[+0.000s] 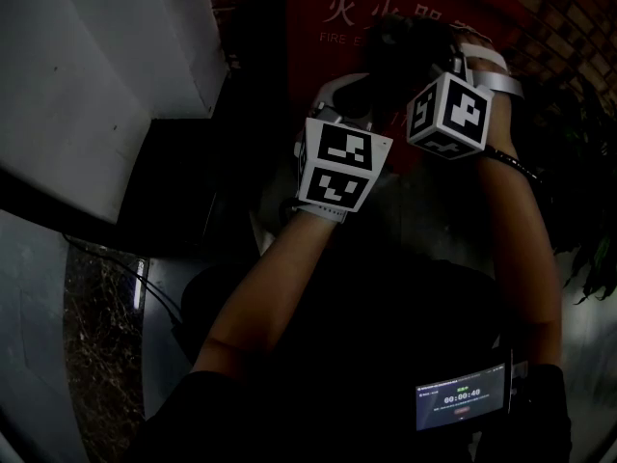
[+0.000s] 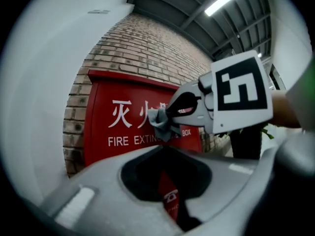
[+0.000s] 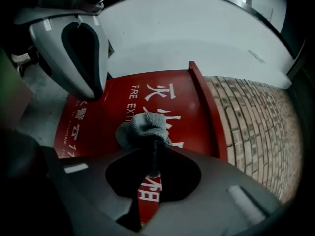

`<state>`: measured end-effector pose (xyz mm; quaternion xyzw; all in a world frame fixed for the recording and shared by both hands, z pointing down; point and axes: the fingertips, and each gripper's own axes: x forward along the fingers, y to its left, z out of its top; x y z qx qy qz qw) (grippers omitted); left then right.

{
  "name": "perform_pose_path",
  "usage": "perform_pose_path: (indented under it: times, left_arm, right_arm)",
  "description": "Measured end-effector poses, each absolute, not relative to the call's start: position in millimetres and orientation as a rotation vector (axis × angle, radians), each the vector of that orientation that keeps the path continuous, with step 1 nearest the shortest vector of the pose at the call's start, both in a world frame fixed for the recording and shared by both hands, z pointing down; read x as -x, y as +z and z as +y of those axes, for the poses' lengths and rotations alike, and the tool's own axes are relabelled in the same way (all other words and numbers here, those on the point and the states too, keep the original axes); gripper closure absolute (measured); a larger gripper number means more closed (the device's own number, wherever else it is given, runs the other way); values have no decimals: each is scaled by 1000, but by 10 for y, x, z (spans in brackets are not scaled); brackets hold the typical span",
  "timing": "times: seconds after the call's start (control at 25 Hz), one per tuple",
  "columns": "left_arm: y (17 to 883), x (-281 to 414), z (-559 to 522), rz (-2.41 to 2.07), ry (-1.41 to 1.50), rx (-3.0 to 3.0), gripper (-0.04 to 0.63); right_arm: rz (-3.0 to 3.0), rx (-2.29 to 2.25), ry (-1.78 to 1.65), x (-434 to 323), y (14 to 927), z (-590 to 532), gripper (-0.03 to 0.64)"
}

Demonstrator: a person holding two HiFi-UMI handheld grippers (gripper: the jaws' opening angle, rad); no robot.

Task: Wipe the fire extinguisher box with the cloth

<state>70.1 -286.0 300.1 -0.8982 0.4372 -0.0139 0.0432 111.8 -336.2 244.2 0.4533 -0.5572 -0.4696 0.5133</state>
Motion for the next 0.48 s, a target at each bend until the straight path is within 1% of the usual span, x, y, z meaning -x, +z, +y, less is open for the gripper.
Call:
perform_pose_path:
  times: [0.48]
  left_arm:
    - [3657,-579,-3107,1426,-184,2724,594]
  right_arm:
    - [-1388,-842,-934,-1024,3674,-3331,583]
